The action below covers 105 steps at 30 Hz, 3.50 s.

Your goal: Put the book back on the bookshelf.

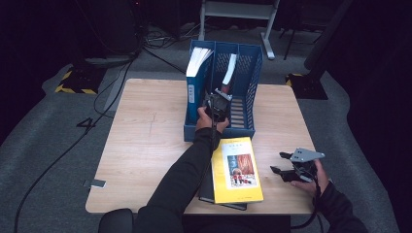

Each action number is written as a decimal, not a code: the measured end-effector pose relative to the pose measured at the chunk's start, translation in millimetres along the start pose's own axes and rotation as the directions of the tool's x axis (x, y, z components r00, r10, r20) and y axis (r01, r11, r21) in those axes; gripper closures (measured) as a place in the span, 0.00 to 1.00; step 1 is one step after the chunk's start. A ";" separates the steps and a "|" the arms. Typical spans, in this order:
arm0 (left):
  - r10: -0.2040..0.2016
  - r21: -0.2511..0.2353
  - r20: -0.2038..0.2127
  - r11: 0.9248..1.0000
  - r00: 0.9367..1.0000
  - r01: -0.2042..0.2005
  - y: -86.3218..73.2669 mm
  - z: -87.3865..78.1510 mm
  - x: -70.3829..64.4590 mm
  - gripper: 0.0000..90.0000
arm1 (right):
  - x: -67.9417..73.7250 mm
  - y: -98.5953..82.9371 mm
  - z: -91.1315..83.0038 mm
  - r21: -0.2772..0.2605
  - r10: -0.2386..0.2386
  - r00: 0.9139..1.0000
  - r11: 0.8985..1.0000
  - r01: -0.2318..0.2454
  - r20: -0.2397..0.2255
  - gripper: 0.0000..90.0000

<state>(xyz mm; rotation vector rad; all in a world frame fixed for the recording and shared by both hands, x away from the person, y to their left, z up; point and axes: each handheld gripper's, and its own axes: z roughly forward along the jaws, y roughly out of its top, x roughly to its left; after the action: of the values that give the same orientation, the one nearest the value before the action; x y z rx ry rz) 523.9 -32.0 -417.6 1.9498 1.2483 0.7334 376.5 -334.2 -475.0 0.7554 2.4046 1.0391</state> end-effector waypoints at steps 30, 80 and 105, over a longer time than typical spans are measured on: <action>0.116 -0.076 0.139 0.991 0.983 -0.106 -48.5 -48.7 33.1 0.46 | 0.3 0.3 -0.3 -0.002 0.010 1.000 1.000 -0.010 -0.007 0.35; 0.351 0.044 0.404 0.915 0.845 -0.402 -169.6 -108.4 74.0 0.27 | 36.7 27.9 -12.7 -0.031 0.010 0.989 0.999 -0.015 -0.146 0.31; 0.274 0.044 0.510 0.938 0.815 -0.343 -193.0 -102.4 77.7 0.20 | 58.7 42.1 4.6 0.078 0.058 0.937 0.996 -0.033 -0.344 0.23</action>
<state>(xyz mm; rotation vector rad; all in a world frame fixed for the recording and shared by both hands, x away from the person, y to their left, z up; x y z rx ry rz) 373.3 121.9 -503.6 2.2930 0.6831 0.2580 347.2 -271.1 -455.2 0.7034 2.7451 1.1955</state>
